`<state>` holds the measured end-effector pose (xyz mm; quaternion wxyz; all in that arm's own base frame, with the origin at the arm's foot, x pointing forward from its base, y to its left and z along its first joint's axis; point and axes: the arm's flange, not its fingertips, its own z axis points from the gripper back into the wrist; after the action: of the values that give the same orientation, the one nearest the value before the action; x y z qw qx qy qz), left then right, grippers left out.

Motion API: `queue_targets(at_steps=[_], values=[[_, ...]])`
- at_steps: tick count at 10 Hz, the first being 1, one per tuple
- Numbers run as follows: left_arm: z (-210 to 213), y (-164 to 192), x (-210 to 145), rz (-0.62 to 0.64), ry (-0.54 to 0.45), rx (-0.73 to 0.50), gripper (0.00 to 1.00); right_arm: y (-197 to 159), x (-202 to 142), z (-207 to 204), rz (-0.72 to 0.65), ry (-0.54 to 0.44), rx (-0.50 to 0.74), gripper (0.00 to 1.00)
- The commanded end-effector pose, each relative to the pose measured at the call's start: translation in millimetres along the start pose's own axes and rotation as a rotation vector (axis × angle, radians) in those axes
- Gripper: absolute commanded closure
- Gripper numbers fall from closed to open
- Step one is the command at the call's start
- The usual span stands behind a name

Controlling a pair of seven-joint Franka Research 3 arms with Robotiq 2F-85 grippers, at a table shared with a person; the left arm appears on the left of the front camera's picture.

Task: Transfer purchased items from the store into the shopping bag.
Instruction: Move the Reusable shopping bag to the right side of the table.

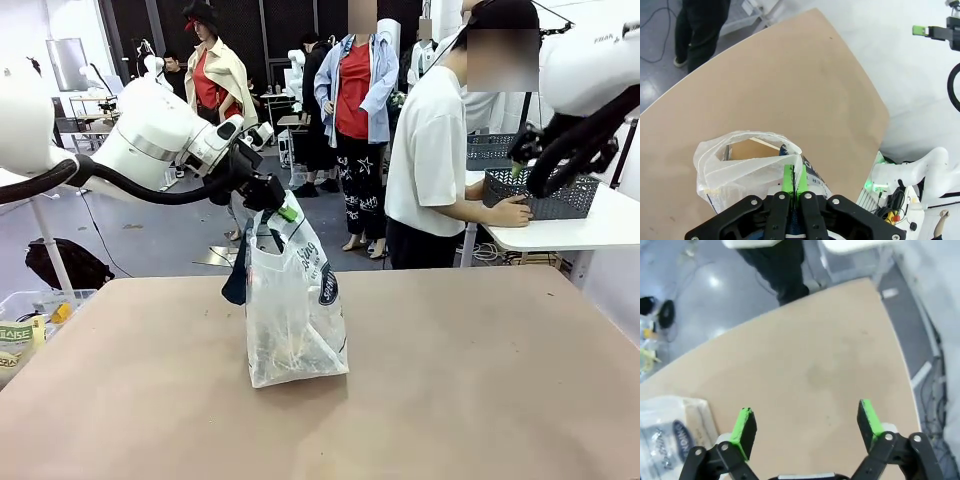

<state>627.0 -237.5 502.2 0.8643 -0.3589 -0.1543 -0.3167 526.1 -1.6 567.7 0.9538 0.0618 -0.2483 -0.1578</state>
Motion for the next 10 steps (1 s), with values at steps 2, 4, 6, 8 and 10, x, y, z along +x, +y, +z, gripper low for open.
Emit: queue_targets(at_steps=[2,4,6,8,10], values=[[9,-7,-5,0.026,0.010,0.055,1.00,-7,1,-30,-0.119,0.043,0.072,0.00],[30,-15,-10,0.049,-0.025,0.113,1.00,-9,1,-17,-0.052,0.026,-0.015,0.00],[61,-24,-23,0.067,-0.076,0.174,1.00,-9,1,-17,-0.052,0.026,-0.015,0.00],[101,-34,-50,0.100,-0.193,0.204,1.00,-9,1,-17,-0.052,0.026,-0.015,0.00],[152,-35,-79,0.193,-0.364,0.300,1.00,-9,1,-17,-0.052,0.026,-0.015,0.00]])
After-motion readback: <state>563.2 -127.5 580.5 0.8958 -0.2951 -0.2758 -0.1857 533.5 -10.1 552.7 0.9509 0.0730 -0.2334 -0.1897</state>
